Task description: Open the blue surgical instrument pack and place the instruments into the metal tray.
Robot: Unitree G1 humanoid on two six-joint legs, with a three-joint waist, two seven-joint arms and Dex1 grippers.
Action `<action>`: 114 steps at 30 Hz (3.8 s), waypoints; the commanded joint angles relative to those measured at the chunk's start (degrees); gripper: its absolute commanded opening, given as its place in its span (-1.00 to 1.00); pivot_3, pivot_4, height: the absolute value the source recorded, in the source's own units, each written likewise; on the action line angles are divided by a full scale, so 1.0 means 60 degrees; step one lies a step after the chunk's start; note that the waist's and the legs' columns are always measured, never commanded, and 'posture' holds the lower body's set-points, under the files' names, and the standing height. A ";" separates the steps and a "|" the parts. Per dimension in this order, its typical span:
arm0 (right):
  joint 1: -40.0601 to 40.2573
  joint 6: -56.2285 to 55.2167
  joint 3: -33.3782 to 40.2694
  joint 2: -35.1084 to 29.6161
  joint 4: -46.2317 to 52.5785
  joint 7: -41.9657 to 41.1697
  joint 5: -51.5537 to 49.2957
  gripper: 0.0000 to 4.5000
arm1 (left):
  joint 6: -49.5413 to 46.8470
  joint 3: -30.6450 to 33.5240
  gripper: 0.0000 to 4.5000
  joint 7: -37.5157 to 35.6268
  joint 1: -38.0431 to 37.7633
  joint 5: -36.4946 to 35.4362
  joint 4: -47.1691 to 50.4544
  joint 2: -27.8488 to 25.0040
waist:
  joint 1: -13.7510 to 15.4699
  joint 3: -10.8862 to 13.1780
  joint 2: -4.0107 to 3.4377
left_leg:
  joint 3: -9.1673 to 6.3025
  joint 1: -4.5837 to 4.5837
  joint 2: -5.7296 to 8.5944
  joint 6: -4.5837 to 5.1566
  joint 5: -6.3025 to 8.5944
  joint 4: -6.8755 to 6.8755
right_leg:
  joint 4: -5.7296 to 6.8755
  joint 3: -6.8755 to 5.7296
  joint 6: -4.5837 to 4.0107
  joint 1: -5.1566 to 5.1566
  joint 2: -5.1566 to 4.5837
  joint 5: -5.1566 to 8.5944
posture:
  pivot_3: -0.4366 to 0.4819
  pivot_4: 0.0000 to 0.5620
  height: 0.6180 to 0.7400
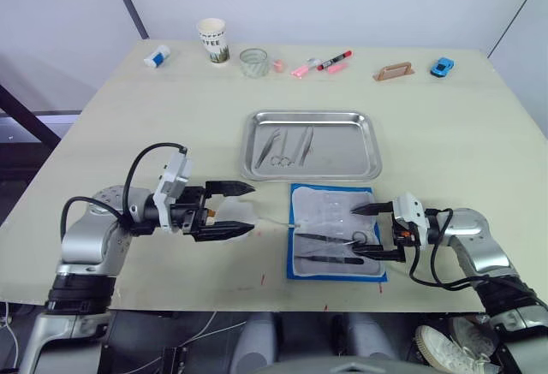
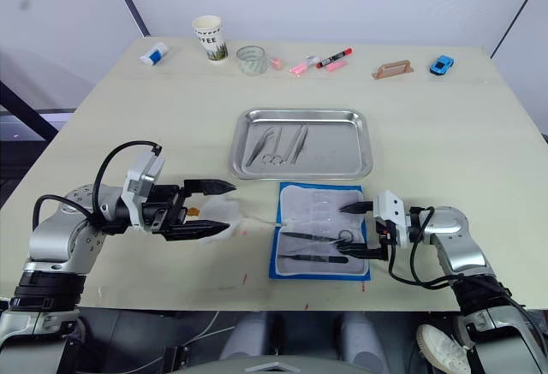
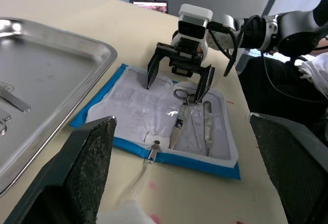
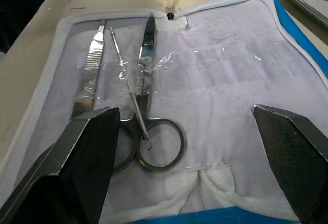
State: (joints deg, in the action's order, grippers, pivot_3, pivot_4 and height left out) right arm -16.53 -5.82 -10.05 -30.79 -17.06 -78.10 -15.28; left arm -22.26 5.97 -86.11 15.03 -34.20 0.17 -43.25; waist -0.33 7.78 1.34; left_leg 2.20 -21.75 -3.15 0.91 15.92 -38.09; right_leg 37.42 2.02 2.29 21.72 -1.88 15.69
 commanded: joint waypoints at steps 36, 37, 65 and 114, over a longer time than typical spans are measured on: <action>0.0120 0.0433 -0.0271 -0.0136 -0.0116 0.0141 0.0232 1.00 | 0.5341 -0.4154 0.97 0.1431 0.1925 0.4994 -0.4607 0.2982 | -0.0005 -0.0065 -0.0047 | 0.0068 0.0009 0.0003 0.0004 0.0000 -0.0004 | 0.0008 0.0027 0.0023 -0.0005 0.0027 -0.0013 | -0.05 -0.47 1.00; 0.0123 0.0444 -0.0264 -0.0135 -0.0111 0.0149 0.0224 1.00 | 0.5417 -0.4173 0.97 0.1442 0.1950 0.5015 -0.4764 0.3042 | 0.0010 -0.0084 -0.0055 | 0.0067 0.0009 0.0005 0.0004 0.0000 -0.0004 | 0.0008 0.0027 0.0022 -0.0006 0.0026 -0.0013 | -0.05 -0.47 1.00; 0.1476 0.3280 0.1862 -0.1755 0.4230 0.0998 -0.1947 1.00 | 0.7810 -0.4069 0.97 0.0035 0.2564 0.4981 -0.8325 0.3660 | 0.0198 -0.0237 -0.0204 | 0.0061 0.0007 0.0015 0.0012 0.0004 -0.0002 | -0.0002 0.0036 0.0006 -0.0007 0.0034 0.0003 | -0.05 -0.47 1.00; 0.0451 0.4061 -0.0708 -0.1779 0.5476 0.3460 0.1126 1.00 | 0.7108 -0.4060 0.97 0.0114 0.2422 0.4875 -0.7159 0.3593 | 0.0153 -0.0218 -0.0181 | 0.0062 -0.0005 0.0006 0.0044 0.0023 0.0004 | -0.0050 0.0046 -0.0001 0.0000 0.0042 0.0018 | -0.05 -0.47 1.00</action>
State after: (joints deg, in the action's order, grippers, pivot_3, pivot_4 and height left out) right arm -13.71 19.64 -14.77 -41.23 13.75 -57.08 -8.23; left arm 21.67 -16.00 -85.79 32.05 -8.52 -38.58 -21.74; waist 0.59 6.47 0.26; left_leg 2.57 -21.78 -3.12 1.17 16.06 -38.06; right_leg 37.12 2.29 2.29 21.72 -1.62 15.80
